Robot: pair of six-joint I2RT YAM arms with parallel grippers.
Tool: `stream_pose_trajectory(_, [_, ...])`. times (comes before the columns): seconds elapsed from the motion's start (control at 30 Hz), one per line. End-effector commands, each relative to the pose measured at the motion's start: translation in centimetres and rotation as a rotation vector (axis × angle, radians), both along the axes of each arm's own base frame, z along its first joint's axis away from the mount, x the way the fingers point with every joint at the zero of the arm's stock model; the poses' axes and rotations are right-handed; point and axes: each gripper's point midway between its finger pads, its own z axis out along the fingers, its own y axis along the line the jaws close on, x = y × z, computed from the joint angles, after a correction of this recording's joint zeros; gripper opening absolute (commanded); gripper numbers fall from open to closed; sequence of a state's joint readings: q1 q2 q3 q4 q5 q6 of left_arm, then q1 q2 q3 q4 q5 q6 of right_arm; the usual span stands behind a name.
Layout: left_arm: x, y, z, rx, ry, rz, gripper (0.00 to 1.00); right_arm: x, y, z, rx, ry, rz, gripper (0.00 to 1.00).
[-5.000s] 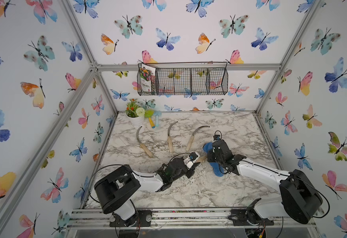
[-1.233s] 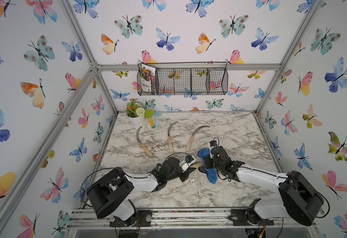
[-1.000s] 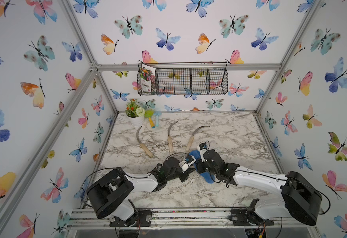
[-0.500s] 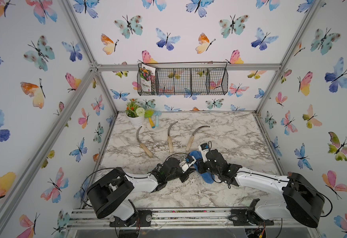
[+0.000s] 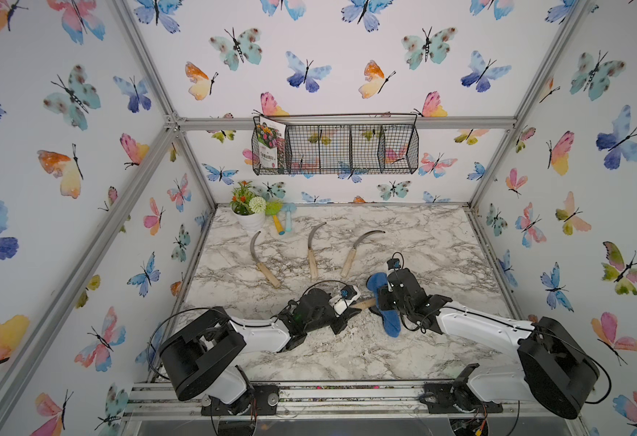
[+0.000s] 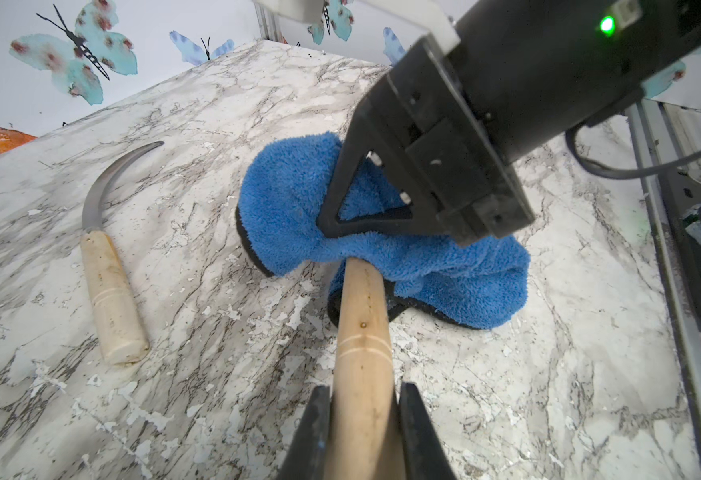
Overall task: Wipe small sickles with rags
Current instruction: Wipe the small sickle.
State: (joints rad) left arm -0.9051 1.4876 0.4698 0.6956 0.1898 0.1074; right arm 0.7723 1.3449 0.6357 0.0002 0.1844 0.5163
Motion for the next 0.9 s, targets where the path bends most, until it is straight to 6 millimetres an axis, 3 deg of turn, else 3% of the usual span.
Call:
stream_pose_trajectory(0.0, [0.2, -0.5, 2.7, -0.068, -0.065, -0.009, 0.0, -1.9, 3.3, 0.5, -0.01, 0.02, 0.085, 0.03])
stream_pose_trajectory(0.17, [0.3, -0.4, 2.8, -0.071, -0.064, -0.002, 0.0, -4.2, 8.0, 1.2, 0.016, 0.017, 0.216, 0.03])
stream_pose_trajectory(0.27, [0.2, -0.3, 3.0, -0.081, -0.061, 0.002, 0.0, -4.7, 8.7, 1.3, 0.041, 0.018, 0.238, 0.03])
stream_pose_trajectory(0.4, [-0.4, 0.1, 3.6, -0.1, -0.076, -0.013, 0.0, -4.2, 7.5, 1.2, 0.059, -0.025, 0.193, 0.02])
stream_pose_trajectory(0.57, [-1.2, 0.7, 4.6, -0.145, -0.104, -0.024, 0.0, -2.5, 4.2, -0.3, 0.04, 0.017, 0.092, 0.03])
stream_pose_trajectory(0.73, [-0.2, 2.1, 5.5, -0.169, -0.139, 0.082, 0.0, -1.3, 1.1, -1.5, 0.022, 0.044, -0.009, 0.03])
stream_pose_trajectory(0.87, [0.9, 3.1, 5.7, -0.16, -0.169, 0.164, 0.0, -0.8, -0.1, -1.3, 0.057, 0.059, -0.037, 0.03])
